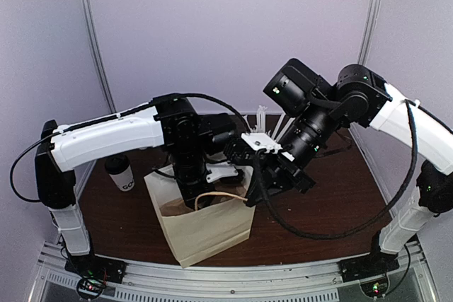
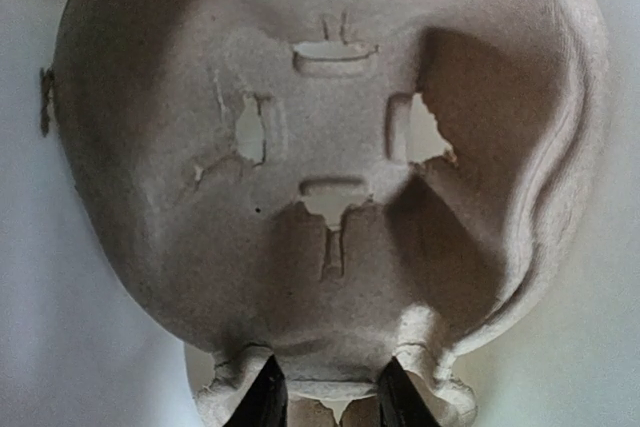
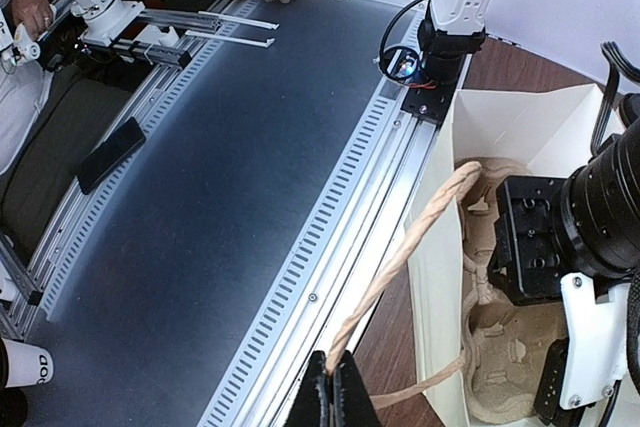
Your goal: Pack the takeout coffee
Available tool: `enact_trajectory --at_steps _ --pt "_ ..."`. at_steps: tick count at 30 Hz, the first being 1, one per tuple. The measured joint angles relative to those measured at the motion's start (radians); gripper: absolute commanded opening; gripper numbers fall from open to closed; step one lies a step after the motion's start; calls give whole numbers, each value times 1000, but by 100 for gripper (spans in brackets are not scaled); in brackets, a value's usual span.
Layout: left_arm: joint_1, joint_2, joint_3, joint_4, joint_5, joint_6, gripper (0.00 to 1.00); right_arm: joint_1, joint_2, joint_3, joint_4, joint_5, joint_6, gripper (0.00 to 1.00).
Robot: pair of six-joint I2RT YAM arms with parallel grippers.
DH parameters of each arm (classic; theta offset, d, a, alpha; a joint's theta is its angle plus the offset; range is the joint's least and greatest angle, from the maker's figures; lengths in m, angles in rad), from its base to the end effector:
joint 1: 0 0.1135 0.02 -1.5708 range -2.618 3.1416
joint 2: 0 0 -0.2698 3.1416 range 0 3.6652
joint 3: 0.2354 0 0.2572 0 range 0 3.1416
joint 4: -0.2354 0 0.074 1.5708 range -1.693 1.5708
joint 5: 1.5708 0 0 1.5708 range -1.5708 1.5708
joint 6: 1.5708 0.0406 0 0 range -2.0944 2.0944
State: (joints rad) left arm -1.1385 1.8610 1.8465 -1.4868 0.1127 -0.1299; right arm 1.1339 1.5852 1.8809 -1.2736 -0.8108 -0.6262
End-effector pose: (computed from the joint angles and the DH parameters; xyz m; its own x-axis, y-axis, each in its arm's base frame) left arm 0.1450 -0.3252 0.3143 -0.5317 0.8452 -0.0543 0.8438 0.5231 -0.1202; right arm 0.1014 0.2867 0.4290 0.1819 -0.5646 -0.8050 -0.8503 -0.5015 0.1596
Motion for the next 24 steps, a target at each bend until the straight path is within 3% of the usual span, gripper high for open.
enact_trajectory --at_steps 24 --pt "0 13 -142 100 -1 -21 7 21 34 54 -21 10 -2 2"
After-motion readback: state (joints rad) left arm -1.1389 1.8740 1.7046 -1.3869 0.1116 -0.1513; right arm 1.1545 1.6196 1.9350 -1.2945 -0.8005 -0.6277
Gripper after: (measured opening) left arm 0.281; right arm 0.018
